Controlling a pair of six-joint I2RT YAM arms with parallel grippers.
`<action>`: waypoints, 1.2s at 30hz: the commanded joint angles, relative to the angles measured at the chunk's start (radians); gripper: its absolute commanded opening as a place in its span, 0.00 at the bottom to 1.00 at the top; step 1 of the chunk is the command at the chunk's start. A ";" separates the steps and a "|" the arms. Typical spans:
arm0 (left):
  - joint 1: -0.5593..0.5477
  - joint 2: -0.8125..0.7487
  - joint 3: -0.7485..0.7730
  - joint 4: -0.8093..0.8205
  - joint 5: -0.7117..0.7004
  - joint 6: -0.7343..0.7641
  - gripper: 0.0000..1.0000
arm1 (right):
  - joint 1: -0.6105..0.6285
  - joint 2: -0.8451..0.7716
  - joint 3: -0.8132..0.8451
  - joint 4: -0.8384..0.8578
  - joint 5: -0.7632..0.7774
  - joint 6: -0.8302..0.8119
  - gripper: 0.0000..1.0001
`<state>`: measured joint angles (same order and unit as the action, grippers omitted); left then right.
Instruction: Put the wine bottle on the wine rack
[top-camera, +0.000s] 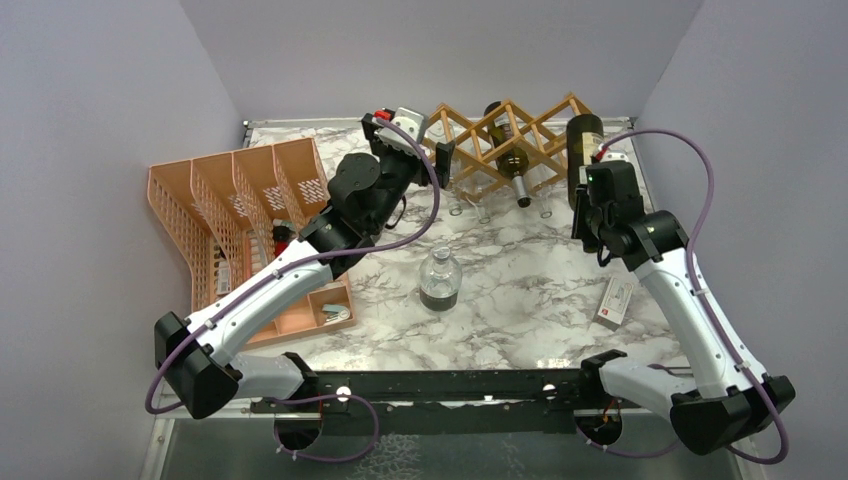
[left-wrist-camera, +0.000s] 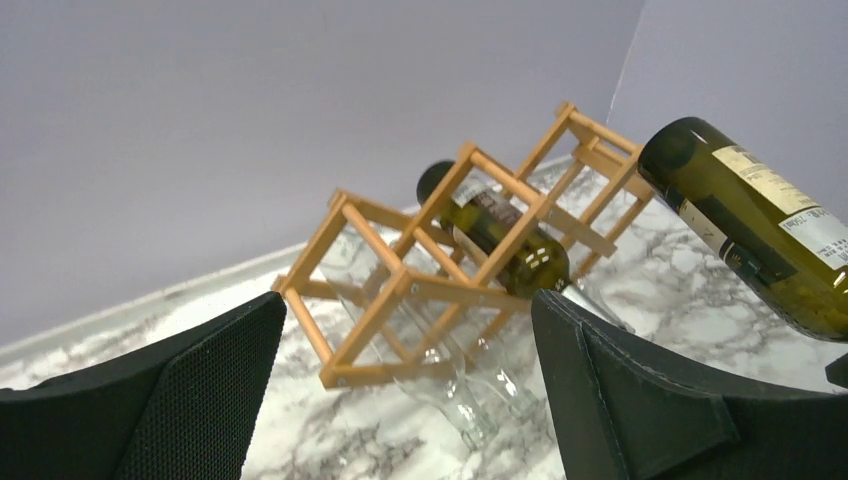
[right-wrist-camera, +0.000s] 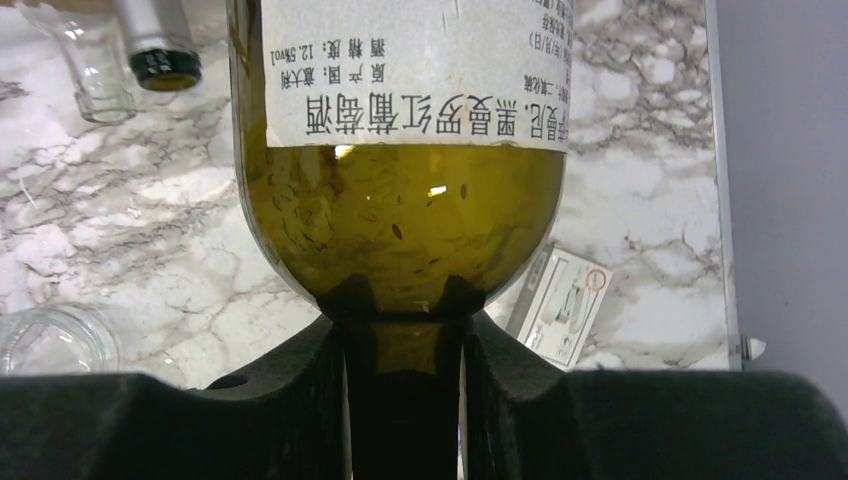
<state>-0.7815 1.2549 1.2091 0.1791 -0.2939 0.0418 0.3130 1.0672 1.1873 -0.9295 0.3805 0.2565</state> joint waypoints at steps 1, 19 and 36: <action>0.001 -0.083 -0.037 -0.117 -0.046 -0.126 0.99 | -0.002 -0.045 -0.042 0.050 0.077 0.081 0.01; 0.002 -0.207 -0.096 -0.165 -0.011 -0.117 0.99 | -0.029 0.103 -0.175 0.267 0.136 0.064 0.01; 0.002 -0.279 -0.098 -0.170 0.027 -0.169 0.99 | -0.064 0.154 -0.157 0.477 -0.026 -0.134 0.01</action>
<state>-0.7811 0.9844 1.0966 0.0090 -0.3199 -0.0746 0.2634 1.2110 0.9661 -0.6556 0.3977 0.2028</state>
